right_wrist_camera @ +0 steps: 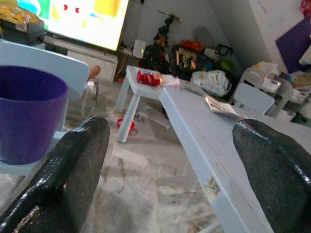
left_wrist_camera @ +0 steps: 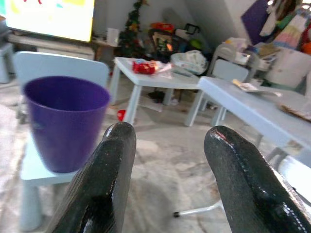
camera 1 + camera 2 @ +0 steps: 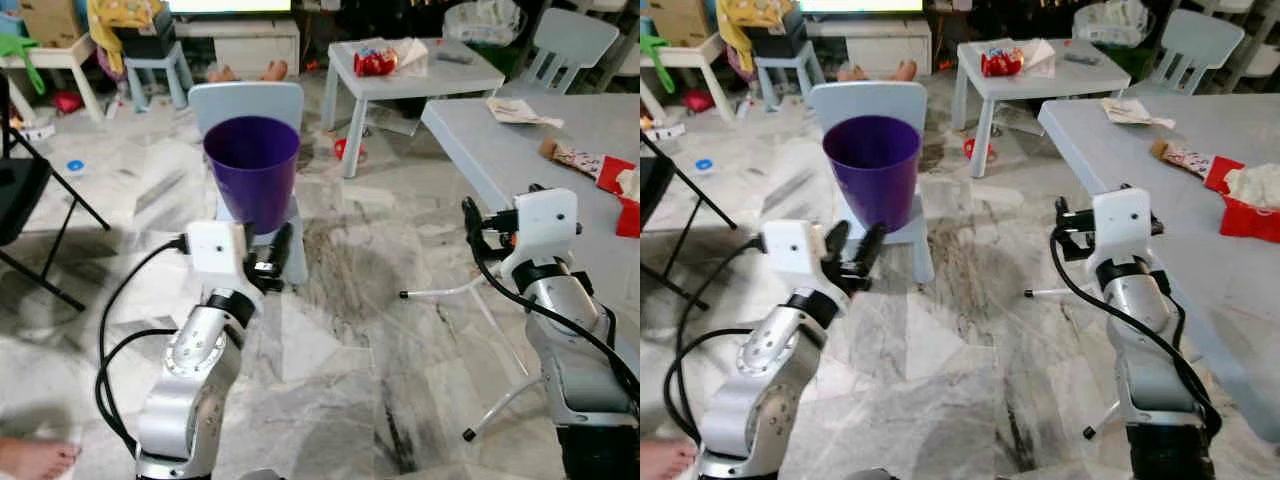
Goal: Picking trash to rubbish bin
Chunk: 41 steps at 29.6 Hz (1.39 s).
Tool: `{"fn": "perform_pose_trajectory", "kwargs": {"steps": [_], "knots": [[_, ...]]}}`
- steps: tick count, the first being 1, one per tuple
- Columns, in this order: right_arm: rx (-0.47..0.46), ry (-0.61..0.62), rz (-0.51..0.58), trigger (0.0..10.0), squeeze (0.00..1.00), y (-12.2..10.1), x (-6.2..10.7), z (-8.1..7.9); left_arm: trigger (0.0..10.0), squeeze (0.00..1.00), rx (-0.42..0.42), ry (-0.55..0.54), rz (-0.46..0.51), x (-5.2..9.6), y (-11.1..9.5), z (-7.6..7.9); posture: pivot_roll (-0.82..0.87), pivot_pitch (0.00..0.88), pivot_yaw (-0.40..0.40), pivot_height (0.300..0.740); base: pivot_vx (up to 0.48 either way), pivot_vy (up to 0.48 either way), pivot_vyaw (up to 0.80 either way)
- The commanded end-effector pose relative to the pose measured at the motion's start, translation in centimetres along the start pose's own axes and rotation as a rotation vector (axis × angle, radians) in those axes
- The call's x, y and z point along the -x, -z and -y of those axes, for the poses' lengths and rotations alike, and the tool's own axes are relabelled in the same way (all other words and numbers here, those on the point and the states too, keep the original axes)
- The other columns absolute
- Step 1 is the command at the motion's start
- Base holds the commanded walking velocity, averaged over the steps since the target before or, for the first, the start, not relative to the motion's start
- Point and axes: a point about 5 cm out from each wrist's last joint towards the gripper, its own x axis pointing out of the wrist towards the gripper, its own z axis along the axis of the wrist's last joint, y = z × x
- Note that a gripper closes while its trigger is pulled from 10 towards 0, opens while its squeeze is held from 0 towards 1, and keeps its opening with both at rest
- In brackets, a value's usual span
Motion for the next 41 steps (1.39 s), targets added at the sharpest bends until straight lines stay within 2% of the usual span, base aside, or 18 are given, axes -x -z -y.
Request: {"fn": "perform_pose_trajectory", "kwargs": {"steps": [1,19,31,41], "knots": [[0.009,0.021,0.005,10.0,0.0,-0.2,0.0,0.7,10.0,0.0,0.015,0.02,-0.002,-0.1,0.0,0.5,0.04,0.099,-0.066,0.74,0.0,0.0,0.0],[0.011,0.019,0.006,10.0,0.0,-0.2,0.0,0.8,10.0,0.0,0.015,0.025,0.003,-0.2,-0.1,0.5,0.04,0.09,-0.066,0.74,0.0,0.0,0.0],[0.011,0.021,0.008,10.0,0.0,-0.2,0.0,0.8,10.0,0.0,0.073,-0.014,0.024,-0.2,-0.3,-0.5,0.04,0.095,-0.065,0.74,0.0,0.0,0.0],[0.016,0.02,0.01,10.0,0.0,-0.3,0.0,0.8,10.0,0.0,0.079,0.002,0.025,-0.1,-0.2,-0.2,0.04,0.097,-0.068,0.74,0.281,0.0,0.0]]}}
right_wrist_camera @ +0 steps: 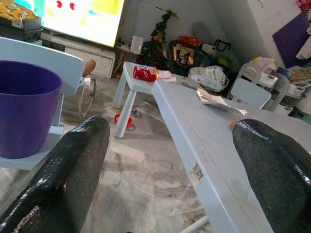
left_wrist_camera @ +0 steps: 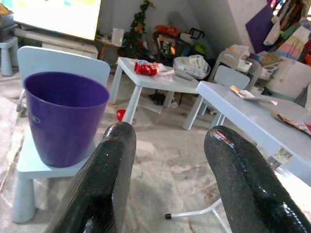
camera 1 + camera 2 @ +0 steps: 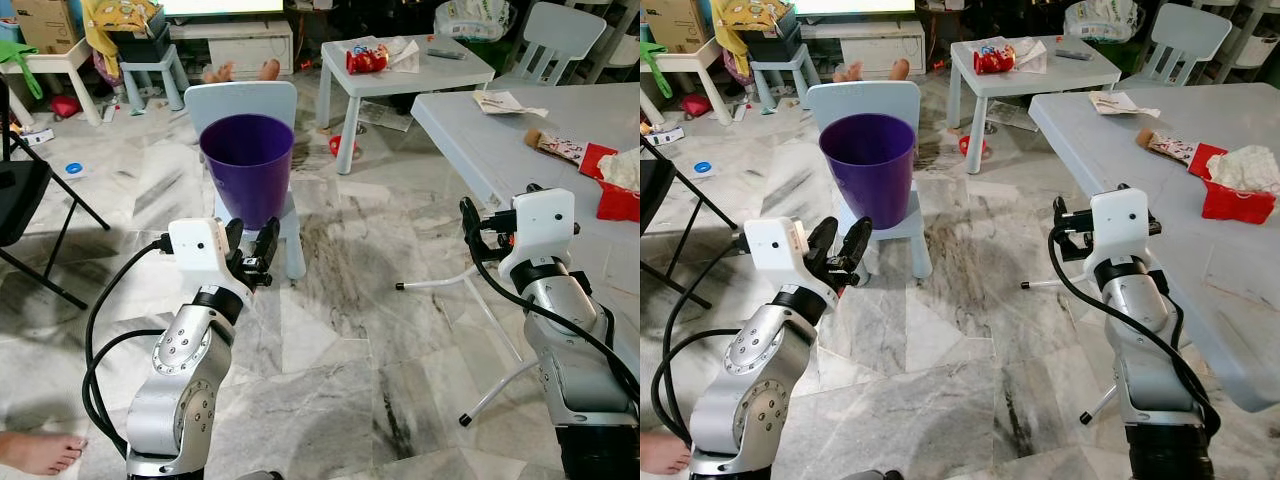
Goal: Picking trash to rubbish bin
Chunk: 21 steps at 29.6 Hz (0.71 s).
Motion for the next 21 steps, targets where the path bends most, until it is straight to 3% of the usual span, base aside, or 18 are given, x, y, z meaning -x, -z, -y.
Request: {"fn": "perform_pose_trajectory", "kwargs": {"steps": [1,21], "knots": [[0.004,0.011,0.01,10.0,0.0,-0.3,-0.08,0.38,10.0,0.0,0.004,0.011,-0.005,-0.01,0.12,0.12,0.04,0.097,-0.068,0.74,0.304,0.0,0.0],[-0.001,0.014,0.01,10.0,0.0,-0.31,-0.09,0.4,10.0,0.0,0.006,0.017,-0.005,-0.09,0.12,0.09,0.03,0.099,-0.066,0.74,0.376,0.0,0.0]]}}
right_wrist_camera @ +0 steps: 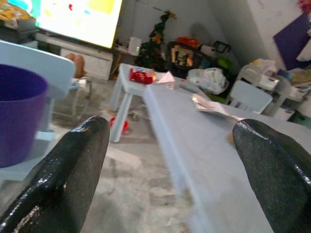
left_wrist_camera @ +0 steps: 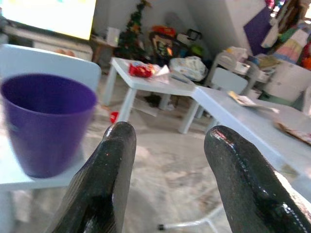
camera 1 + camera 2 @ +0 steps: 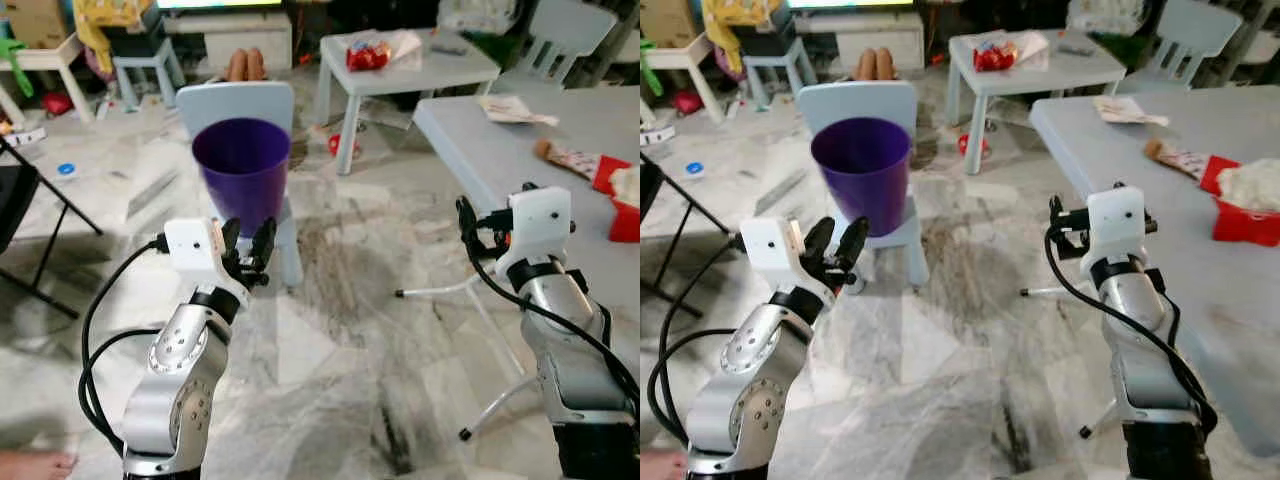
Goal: Picking trash to rubbish bin
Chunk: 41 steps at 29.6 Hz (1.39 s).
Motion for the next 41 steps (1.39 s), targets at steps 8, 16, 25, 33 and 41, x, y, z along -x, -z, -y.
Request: {"fn": "perform_pose_trajectory", "kwargs": {"steps": [8,16,25,33,41], "knots": [[-0.009,0.001,0.008,10.0,0.0,-0.2,-0.1,0.0,10.0,0.0,-0.009,0.009,0.002,0.0,-0.1,-0.1,0.03,0.099,-0.066,0.74,0.398,0.0,-0.33],[-0.008,0.001,0.008,10.0,0.0,-0.2,-0.1,0.0,10.0,0.0,-0.009,0.01,0.002,0.0,-0.1,-0.1,0.03,0.099,-0.066,0.74,0.4,0.0,-0.8],[-0.013,-0.001,0.01,10.0,0.0,-0.2,-0.1,-0.1,10.0,0.0,-0.009,0.011,0.002,0.0,-0.1,-0.1,0.03,0.099,-0.064,0.74,0.398,0.0,-0.68],[-0.022,-0.009,0.024,10.0,0.0,-0.5,-0.5,-0.6,10.0,0.0,-0.011,0.014,0.001,-0.1,-0.1,-0.1,0.04,0.102,-0.05,0.74,0.395,0.0,0.0],[-0.039,-0.03,0.043,10.0,0.0,-0.8,-1.2,-1.4,10.0,0.0,-0.007,0.014,-0.001,-0.2,0.0,0.2,0.03,0.096,-0.048,0.74,0.38,0.0,0.0]]}}
